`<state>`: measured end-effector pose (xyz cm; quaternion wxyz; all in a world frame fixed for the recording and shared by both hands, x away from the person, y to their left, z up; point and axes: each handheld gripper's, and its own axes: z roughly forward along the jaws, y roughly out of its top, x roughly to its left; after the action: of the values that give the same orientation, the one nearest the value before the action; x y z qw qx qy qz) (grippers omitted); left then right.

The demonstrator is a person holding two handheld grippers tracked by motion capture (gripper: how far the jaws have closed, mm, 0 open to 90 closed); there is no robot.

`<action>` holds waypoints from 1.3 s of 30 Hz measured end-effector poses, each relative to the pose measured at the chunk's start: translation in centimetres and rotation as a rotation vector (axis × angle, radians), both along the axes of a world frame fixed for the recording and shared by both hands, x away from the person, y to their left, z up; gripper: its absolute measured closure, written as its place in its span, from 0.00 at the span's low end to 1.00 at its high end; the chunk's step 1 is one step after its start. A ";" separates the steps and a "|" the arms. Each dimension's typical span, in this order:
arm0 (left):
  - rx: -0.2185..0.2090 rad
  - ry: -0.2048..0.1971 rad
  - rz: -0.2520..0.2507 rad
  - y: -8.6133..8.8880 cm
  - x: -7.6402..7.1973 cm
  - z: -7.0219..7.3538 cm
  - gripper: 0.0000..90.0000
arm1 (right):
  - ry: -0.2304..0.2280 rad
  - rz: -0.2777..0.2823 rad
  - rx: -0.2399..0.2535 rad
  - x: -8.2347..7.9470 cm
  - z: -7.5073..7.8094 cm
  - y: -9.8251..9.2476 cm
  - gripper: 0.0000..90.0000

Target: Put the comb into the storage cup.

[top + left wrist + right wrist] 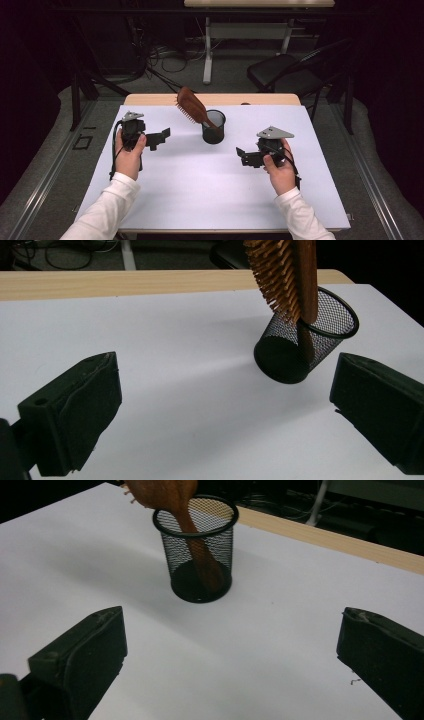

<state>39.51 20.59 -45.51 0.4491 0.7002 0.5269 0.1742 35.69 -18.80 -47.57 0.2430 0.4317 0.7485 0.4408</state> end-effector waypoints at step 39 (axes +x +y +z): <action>-0.026 -0.025 0.064 3.8 -4.7 -4.6 0.00 | -0.003 -0.191 0.002 -3.1 -2.9 -8.1 0.00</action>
<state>34.85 24.37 -50.12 0.4587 0.6750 0.5455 0.1904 32.54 -26.94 -50.45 0.2846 0.5007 0.7031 0.4170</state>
